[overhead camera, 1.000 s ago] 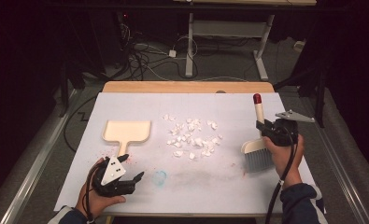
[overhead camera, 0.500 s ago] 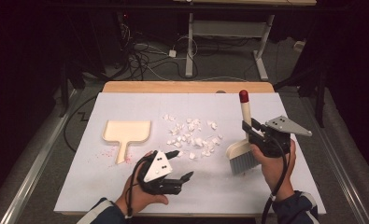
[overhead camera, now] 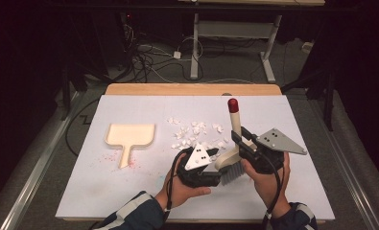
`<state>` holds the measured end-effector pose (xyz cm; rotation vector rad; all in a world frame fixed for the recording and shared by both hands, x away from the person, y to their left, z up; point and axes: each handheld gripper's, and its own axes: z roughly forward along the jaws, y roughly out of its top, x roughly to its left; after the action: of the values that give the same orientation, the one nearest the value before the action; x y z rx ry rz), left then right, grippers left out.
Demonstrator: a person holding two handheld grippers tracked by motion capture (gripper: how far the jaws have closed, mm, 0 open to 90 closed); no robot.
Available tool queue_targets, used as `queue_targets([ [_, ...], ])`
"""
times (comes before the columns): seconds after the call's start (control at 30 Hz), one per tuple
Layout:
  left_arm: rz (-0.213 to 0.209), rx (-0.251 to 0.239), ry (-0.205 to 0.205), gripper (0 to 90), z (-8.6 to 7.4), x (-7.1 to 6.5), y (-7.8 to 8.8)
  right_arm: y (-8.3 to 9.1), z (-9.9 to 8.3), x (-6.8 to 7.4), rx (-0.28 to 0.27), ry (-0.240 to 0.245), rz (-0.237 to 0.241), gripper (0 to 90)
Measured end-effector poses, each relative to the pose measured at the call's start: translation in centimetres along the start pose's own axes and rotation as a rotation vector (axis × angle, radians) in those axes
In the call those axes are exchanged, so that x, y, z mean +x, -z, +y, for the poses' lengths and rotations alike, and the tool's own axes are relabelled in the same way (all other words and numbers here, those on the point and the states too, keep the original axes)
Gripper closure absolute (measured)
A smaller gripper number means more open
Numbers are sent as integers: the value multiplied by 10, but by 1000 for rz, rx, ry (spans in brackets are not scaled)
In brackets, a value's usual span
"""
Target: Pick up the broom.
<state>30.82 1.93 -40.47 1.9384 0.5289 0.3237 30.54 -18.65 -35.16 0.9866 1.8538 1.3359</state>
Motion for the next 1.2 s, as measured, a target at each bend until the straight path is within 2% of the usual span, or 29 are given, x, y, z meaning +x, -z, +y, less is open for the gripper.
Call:
queue_targets([
  [0.1, -15, 8, 0, 414, 0, 2, -2, 2, 1, 10, -23, 22, 13, 708],
  [0.17, -37, 10, -5, 459, -3, 3, -2, 3, 2, 16, -24, 33, 41, 707],
  [0.23, -64, 7, -18, 537, -5, 4, 0, 3, 3, 21, -26, 44, 51, 707],
  [0.3, -67, 13, -26, 603, -5, 6, 3, 4, 3, 26, -29, 59, 57, 706],
  [0.47, -66, 42, -49, 633, -6, 11, 12, 8, 6, 28, -24, 79, 110, 702],
  [0.53, -101, 61, -48, 641, -10, 18, 19, 9, 7, 26, -15, 96, 174, 682],
  [0.63, -86, 96, -87, 656, -16, 24, 28, 11, 8, 24, 6, 153, 274, 672],
  [0.77, -85, 121, -103, 660, -20, 28, 38, 13, 7, 23, 27, 213, 366, 638],
  [0.8, -92, 137, -117, 660, -21, 29, 46, 14, 7, 23, 36, 234, 384, 625],
  [0.83, -92, 137, -117, 660, -21, 29, 46, 14, 7, 24, 41, 255, 402, 599],
  [0.87, -103, 160, -148, 660, -22, 29, 54, 15, 8, 25, 49, 284, 430, 569],
  [0.9, -110, 170, -160, 661, -23, 29, 58, 16, 8, 26, 60, 324, 453, 549],
  [0.93, -110, 170, -160, 660, -23, 29, 58, 16, 8, 26, 60, 324, 453, 549],
  [0.97, -130, 182, -182, 660, -25, 28, 65, 18, 8, 28, 58, 389, 460, 509],
  [1.07, -140, 194, -190, 660, -28, 28, 71, 16, 5, 25, 86, 395, 522, 470],
  [1.13, -175, 216, -203, 660, -35, 27, 78, 11, 1, 26, 124, 418, 543, 447],
  [1.2, -183, 218, -205, 660, -37, 26, 79, 4, -5, 28, 169, 433, 586, 421],
])
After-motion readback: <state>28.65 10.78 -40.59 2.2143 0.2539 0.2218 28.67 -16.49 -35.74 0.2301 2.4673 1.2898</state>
